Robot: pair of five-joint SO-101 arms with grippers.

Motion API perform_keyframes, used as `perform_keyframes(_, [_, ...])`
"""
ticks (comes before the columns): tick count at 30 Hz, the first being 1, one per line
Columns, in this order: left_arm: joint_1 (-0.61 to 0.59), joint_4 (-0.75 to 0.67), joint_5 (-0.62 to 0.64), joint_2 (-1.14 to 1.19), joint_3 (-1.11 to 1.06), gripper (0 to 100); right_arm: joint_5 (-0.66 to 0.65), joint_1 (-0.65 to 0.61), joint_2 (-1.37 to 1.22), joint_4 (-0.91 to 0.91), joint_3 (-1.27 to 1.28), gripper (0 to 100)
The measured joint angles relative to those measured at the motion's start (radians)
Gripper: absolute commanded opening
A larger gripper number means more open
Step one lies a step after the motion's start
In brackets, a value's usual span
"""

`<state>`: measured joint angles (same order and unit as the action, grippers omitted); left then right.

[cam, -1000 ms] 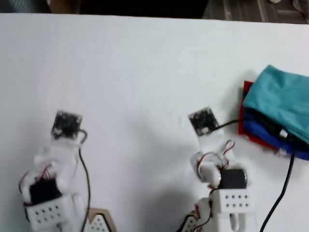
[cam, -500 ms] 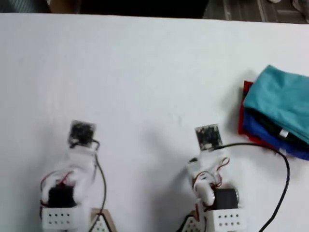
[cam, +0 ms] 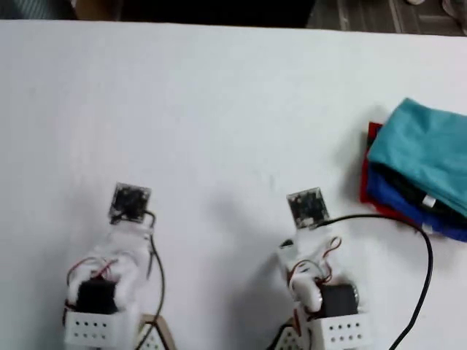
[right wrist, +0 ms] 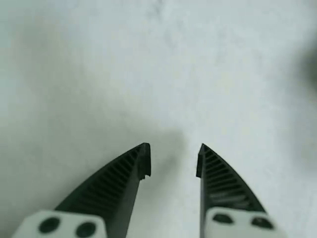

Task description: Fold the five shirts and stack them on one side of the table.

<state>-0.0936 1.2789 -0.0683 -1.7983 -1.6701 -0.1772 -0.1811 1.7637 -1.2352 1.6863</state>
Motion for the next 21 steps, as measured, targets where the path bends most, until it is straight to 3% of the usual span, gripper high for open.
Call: perform_keyframes(21, [-0.012, 0.0, 0.0, 0.0, 0.0, 3, 0.0, 0.0, 0.0, 0.0, 0.0, 15.9])
